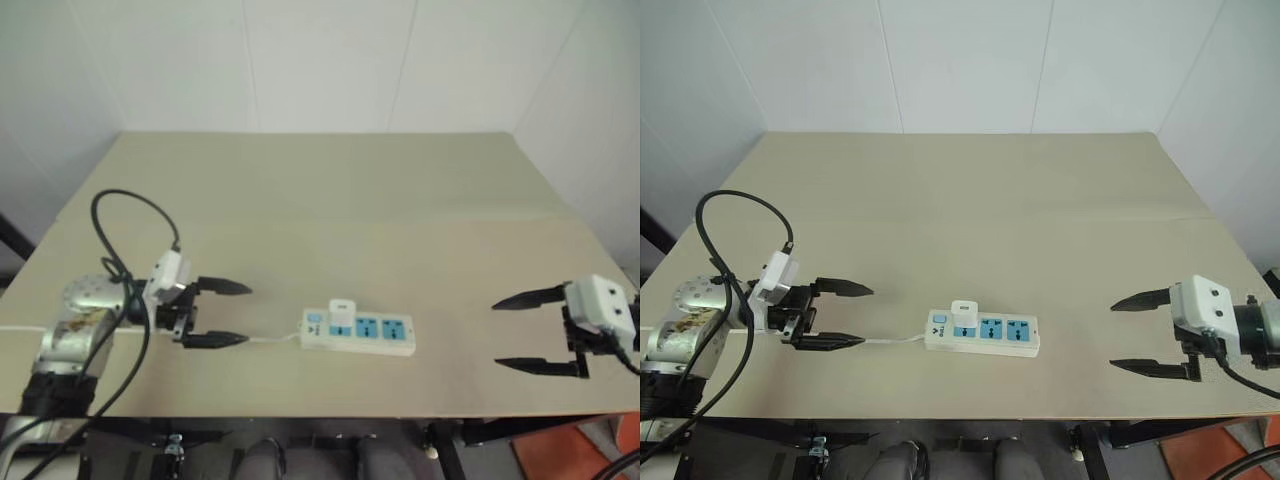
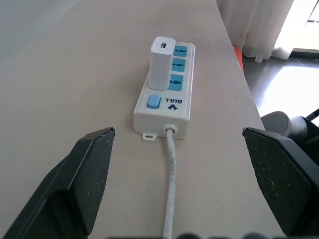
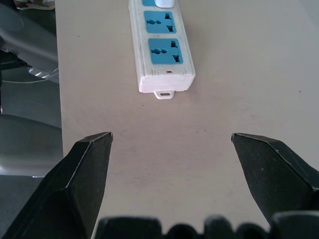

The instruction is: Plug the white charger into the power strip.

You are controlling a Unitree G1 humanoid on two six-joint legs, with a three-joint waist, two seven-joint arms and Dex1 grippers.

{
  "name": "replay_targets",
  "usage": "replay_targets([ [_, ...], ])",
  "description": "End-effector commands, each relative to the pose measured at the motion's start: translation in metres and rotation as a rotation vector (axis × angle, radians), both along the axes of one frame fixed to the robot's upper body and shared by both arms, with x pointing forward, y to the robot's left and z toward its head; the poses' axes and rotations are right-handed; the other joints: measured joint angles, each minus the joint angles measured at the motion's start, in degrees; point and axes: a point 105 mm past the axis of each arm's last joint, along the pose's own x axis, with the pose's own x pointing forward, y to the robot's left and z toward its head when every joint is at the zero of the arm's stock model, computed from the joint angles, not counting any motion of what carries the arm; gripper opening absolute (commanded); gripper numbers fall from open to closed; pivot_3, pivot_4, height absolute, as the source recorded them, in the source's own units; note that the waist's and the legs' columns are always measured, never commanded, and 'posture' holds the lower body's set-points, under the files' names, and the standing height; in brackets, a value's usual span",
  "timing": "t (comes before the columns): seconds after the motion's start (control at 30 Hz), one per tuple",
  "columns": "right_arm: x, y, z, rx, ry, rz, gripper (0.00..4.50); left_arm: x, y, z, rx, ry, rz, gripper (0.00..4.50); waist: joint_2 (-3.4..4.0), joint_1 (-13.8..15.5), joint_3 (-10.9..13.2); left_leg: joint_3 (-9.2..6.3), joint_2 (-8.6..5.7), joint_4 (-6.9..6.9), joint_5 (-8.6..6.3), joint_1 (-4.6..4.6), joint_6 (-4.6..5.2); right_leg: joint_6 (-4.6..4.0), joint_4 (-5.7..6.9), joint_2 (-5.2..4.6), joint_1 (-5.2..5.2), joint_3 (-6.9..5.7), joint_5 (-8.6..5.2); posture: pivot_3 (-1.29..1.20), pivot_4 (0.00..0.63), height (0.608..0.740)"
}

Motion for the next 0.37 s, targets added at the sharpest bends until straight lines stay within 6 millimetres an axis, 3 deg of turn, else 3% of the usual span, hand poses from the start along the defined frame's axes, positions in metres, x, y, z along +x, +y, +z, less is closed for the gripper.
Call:
replay_targets([
  [0.03,-0.003,0.000,0.015,-0.010,-0.052,-0.007,4.50,-0.004,-0.002,0.006,-0.002,-0.016,-0.027,4.48,0.00,0.0,0.0,0.00,0.00,0.00,0.00,-0.01,0.00,0.00,0.00,0.00,0.00,0.00,0.00,0.00,0.150,0.740],
  [0.37,-0.010,0.010,0.020,0.072,-0.049,-0.006,4.50,0.005,-0.002,0.004,-0.049,-0.003,0.002,4.48,-0.02,-0.1,0.0,0.00,0.00,0.00,0.00,0.00,0.00,0.00,0.00,0.00,0.01,0.00,0.00,0.00,0.150,0.740],
])
